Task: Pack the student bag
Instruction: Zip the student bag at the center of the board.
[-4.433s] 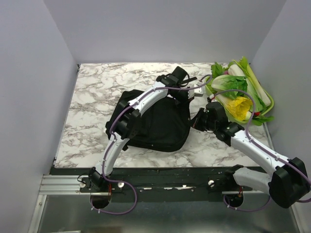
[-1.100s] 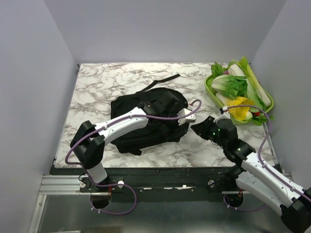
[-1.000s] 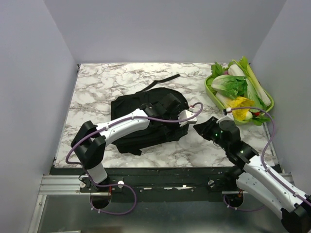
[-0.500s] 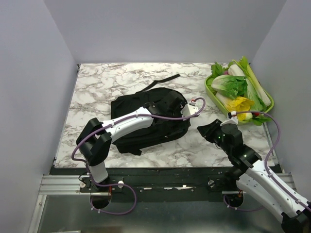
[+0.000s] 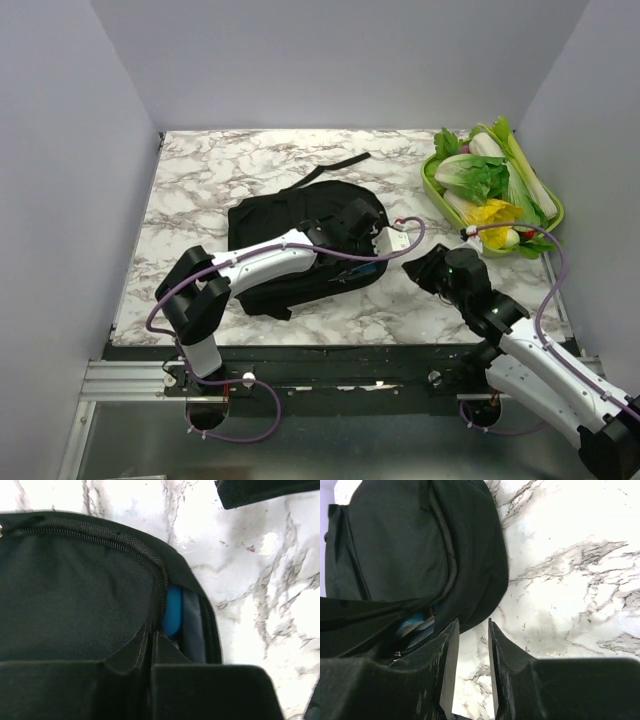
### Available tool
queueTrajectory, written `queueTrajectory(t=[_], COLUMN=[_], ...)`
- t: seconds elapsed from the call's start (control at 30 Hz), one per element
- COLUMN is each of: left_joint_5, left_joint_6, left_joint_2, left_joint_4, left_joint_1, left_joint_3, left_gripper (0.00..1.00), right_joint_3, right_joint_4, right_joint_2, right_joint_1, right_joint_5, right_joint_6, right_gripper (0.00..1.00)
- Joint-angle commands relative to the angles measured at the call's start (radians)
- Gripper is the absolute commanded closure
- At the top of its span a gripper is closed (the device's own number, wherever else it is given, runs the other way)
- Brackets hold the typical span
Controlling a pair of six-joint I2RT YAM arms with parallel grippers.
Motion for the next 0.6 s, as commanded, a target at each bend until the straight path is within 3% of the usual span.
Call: queueTrajectory(t=[0.0, 0.23, 0.57], left_joint_5=[-0.139, -0.230, -0.284], left_joint_6=[0.009, 0.007, 0.040], left_joint_2=[-0.068, -0.146, -0.203], left_joint_4=[-0.006, -0.082, -0.103], left_joint_1=[0.002, 0.013, 0.017], left_joint_3=[0.013, 0.056, -0.009], left_gripper=[1.00, 1.00, 1.00], right_joint_3=[0.031, 0.078, 0.193], right_joint_4=[0.009, 0.093, 0.205], right_joint_2=[0.036, 0.192, 0.392], right_joint_1=[0.003, 0.004, 0.006], right_joint_5=[0.042, 0.003, -0.093], right_joint_6=[-0.009, -0.023, -0.063], right_gripper=[0.60, 0.51, 0.49])
